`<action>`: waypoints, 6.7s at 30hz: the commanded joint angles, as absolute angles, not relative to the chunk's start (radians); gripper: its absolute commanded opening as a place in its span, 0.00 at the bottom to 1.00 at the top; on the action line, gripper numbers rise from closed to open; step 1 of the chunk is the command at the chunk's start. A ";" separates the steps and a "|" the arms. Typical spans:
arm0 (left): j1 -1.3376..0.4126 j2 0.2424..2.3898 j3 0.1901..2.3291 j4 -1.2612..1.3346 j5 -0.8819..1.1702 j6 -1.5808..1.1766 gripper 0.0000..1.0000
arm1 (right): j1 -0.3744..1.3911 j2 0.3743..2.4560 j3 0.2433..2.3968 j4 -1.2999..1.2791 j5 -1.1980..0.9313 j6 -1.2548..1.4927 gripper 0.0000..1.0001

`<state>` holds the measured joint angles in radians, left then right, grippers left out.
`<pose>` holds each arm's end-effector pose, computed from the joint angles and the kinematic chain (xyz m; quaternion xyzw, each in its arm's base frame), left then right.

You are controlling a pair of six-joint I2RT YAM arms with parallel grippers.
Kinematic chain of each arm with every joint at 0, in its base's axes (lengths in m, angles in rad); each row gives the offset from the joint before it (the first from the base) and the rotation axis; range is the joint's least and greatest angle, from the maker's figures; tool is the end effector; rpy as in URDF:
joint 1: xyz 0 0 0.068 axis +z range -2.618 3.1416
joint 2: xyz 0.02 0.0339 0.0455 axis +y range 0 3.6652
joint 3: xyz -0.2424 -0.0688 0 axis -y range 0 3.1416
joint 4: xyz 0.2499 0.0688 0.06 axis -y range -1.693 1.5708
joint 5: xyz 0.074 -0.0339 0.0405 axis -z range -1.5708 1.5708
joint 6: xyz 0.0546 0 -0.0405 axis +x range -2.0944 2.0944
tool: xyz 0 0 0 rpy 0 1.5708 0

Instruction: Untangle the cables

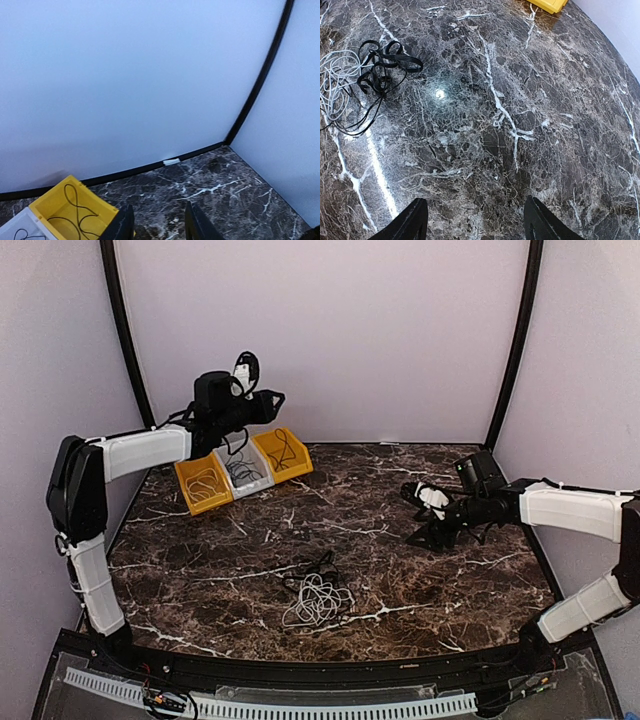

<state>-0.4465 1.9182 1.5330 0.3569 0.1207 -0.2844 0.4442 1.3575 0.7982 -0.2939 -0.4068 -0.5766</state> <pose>0.4344 -0.2153 0.2995 0.0998 0.7100 -0.2890 0.6344 0.2562 0.1458 0.1751 -0.5099 0.7655 0.1660 0.3557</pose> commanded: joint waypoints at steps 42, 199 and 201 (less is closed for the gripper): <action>-0.524 1.705 1.305 -0.258 0.206 -0.231 0.40 | 0.825 1.990 1.384 -0.386 -0.307 -0.733 0.57; -1.016 1.519 0.799 1.021 -0.261 -0.185 0.00 | 0.687 1.910 1.161 -0.262 -0.454 -0.341 0.00; -1.013 1.508 0.820 0.997 -0.264 -0.186 0.00 | 0.685 1.914 1.153 -0.266 -0.441 -0.339 0.00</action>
<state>-1.0225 1.5688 0.8024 0.9813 -0.2493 -0.1741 0.6846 1.9045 1.1355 -0.2920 -0.4637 -0.3653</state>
